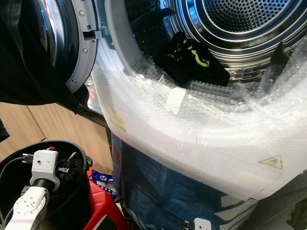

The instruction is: Clothes washing

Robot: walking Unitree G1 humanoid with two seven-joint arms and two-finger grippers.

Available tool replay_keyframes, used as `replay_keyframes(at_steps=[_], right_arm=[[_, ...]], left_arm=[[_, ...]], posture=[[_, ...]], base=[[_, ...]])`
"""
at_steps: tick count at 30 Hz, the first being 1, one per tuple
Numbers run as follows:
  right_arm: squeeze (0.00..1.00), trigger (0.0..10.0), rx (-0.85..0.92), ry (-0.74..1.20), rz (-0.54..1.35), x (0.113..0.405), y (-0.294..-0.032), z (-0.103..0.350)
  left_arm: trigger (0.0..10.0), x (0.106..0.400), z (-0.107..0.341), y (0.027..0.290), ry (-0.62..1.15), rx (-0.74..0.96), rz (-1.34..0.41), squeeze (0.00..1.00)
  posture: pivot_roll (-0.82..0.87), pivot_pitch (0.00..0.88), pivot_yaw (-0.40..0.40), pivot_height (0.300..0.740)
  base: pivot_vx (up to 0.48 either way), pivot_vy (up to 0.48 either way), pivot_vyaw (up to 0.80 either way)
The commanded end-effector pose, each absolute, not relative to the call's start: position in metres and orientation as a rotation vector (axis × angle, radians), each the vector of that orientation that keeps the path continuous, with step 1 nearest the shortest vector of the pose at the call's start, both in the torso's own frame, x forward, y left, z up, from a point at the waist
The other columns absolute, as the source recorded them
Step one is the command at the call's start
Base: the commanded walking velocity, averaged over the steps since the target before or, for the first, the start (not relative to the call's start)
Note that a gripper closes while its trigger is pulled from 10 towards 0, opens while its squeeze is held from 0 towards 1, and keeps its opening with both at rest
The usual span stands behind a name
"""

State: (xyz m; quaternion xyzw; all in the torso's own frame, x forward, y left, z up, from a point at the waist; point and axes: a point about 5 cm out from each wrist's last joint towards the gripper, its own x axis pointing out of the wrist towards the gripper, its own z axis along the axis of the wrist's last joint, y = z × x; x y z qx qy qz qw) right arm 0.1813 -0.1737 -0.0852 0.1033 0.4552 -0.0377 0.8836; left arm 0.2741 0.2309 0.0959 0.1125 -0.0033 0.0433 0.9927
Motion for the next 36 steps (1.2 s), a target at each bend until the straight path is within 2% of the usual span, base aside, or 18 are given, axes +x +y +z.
replay_keyframes(at_steps=[1,10,16,17,18,24,30,36], right_arm=[[0.00,10.0,0.194,0.935,-0.096,0.185,-0.176,-0.084],[0.00,10.0,0.152,0.916,-0.092,0.195,-0.182,-0.079],[0.00,10.0,0.139,0.920,-0.088,0.195,-0.178,-0.079],[0.00,10.0,0.133,0.923,-0.078,0.194,-0.176,-0.080],[0.00,10.0,0.126,0.928,-0.071,0.193,-0.175,-0.080],[0.00,10.0,0.115,0.939,-0.057,0.191,-0.171,-0.082],[0.00,10.0,0.015,0.963,0.037,0.190,-0.170,-0.083],[0.00,10.0,0.044,0.919,0.015,0.203,-0.170,-0.076]], left_arm=[[10.0,0.276,0.100,0.230,-0.013,0.209,0.075,0.00],[10.0,0.280,0.102,0.222,-0.022,0.184,0.060,0.00],[10.0,0.280,0.101,0.222,0.002,0.167,0.031,0.00],[10.0,0.280,0.103,0.222,-0.001,0.164,0.020,0.02],[10.0,0.281,0.105,0.221,-0.002,0.147,0.004,1.00],[10.0,0.288,0.118,0.225,-0.015,0.187,-0.061,1.00],[10.0,0.302,0.129,0.218,-0.027,0.135,-0.111,1.00],[10.0,0.295,0.127,0.213,0.010,0.134,-0.113,1.00]], posture=[[0.17,0.036,0.014,0.740],[0.15,0.030,-0.007,0.740],[0.15,0.022,0.020,0.740],[0.15,0.022,0.020,0.740],[0.16,0.012,0.020,0.740],[0.19,0.010,0.022,0.740],[0.20,0.000,0.027,0.740],[0.19,0.001,0.042,0.740]], base=[[0.000,0.000,0.00],[0.000,0.000,0.00],[0.000,0.000,0.00],[0.000,0.000,0.00],[0.000,0.000,0.00],[0.000,0.000,0.00],[0.000,0.000,0.00],[0.000,0.000,0.00]])
